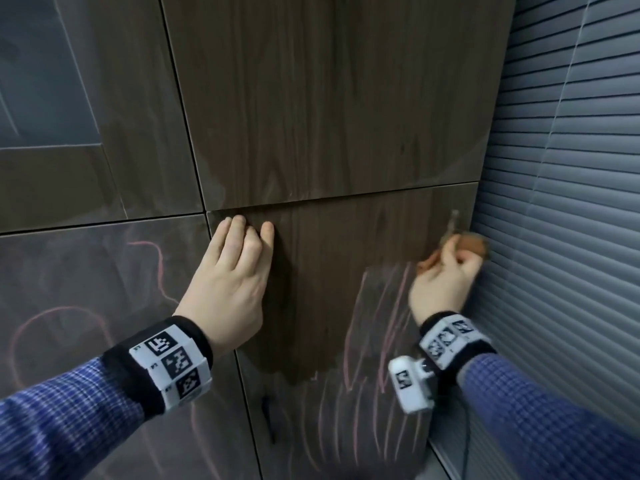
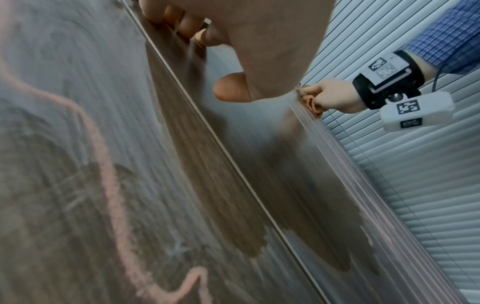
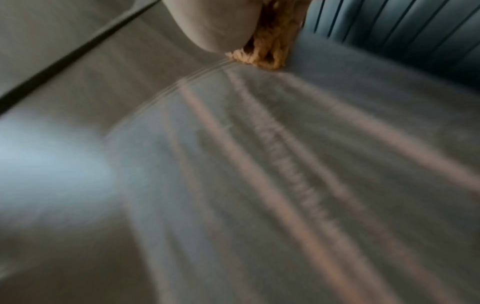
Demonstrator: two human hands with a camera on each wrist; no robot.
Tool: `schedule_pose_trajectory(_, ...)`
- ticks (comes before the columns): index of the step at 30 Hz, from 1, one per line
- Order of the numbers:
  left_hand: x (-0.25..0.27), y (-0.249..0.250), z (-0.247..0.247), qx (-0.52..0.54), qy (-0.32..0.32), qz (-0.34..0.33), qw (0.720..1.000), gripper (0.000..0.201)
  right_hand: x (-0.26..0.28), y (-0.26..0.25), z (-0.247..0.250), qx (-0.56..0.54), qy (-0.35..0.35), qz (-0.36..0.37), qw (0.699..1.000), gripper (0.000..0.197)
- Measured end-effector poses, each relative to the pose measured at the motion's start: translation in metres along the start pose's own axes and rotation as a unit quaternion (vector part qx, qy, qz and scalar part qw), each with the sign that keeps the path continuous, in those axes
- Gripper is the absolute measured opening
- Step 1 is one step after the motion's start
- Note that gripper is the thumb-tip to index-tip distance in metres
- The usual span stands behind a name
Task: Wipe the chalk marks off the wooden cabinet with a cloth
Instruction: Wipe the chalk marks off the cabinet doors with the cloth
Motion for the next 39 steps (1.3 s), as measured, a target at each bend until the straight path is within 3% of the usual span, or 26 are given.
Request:
schedule_pose_trajectory(2,0.0,0.0,-0.004,-0.002,0.005,-0.001,1.0,0.074,0.033,-0.044,-0.025,-0.028,-0.007,0.072,0.997,0.034)
schedule_pose_trajectory(5,0.002,-0.003,-0.007,-0.004,0.012,-0.01,1.0,0.074,0.101,-0.102,-0.056,0.004,-0.134,0.233,0.963,0.048)
schedule_pose_trajectory(7,0.003,-0.005,-0.006,-0.008,0.015,-0.019,1.0,0.075,0.126,-0.102,-0.066,0.062,-0.237,0.303,0.921,0.055)
schedule_pose_trajectory(9,0.004,-0.007,-0.004,-0.012,0.018,-0.018,1.0,0.077,0.121,-0.076,-0.062,0.088,-0.262,0.335,0.901,0.054)
schedule_pose_trajectory(11,0.005,-0.007,-0.001,-0.011,0.013,-0.013,1.0,0.078,0.1,-0.036,-0.047,0.06,-0.209,0.284,0.934,0.035)
schedule_pose_trajectory(13,0.005,-0.007,-0.001,-0.01,0.009,-0.013,1.0,0.078,0.078,0.006,-0.026,0.082,-0.156,0.152,0.973,0.014)
schedule_pose_trajectory(16,0.004,-0.005,-0.001,-0.007,0.007,-0.013,1.0,0.076,0.056,0.047,-0.005,0.072,-0.057,-0.016,0.996,0.032)
schedule_pose_trajectory(18,0.003,-0.004,-0.003,-0.009,0.01,-0.013,1.0,0.075,0.051,0.041,-0.005,0.037,-0.009,-0.087,0.996,0.044)
schedule_pose_trajectory(21,0.001,-0.004,-0.007,-0.004,0.015,-0.014,1.0,0.073,0.067,-0.004,-0.028,-0.008,-0.045,-0.077,0.996,0.027)
schedule_pose_trajectory(24,0.002,-0.005,-0.01,0.003,0.02,-0.014,1.0,0.07,0.112,-0.063,-0.056,-0.077,-0.104,0.095,0.987,0.047)
schedule_pose_trajectory(27,0.004,-0.007,-0.009,0.004,0.029,-0.018,0.999,0.069,0.122,-0.078,-0.061,0.051,-0.2,0.241,0.948,0.061)
schedule_pose_trajectory(28,0.004,-0.007,-0.008,0.004,0.032,-0.016,0.999,0.069,0.111,-0.073,-0.055,0.066,-0.207,0.256,0.942,0.061)
schedule_pose_trajectory(30,0.004,-0.008,-0.007,0.007,0.033,-0.01,0.999,0.07,0.085,-0.047,-0.04,0.057,-0.166,0.226,0.958,0.055)
schedule_pose_trajectory(33,0.005,-0.006,-0.009,0.008,0.028,-0.013,0.999,0.072,0.054,0.005,-0.016,0.007,-0.086,0.078,0.993,0.051)
schedule_pose_trajectory(36,0.004,-0.005,-0.01,0.003,0.026,-0.012,1.0,0.072,0.048,0.037,-0.012,-0.005,-0.057,-0.01,0.998,0.064)
schedule_pose_trajectory(39,0.004,-0.005,-0.009,0.004,0.029,-0.014,0.999,0.071,0.055,0.057,-0.022,-0.035,-0.005,-0.131,0.991,0.061)
Point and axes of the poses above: each hand's wrist, its own x-axis away from the middle knuckle, its own z-axis out of the back of the hand, y = z × x, the point moved 1 cm from there along -x, towards the middle knuckle, and after that the axes turned 14 degrees about -y, right-handed, at the moved point
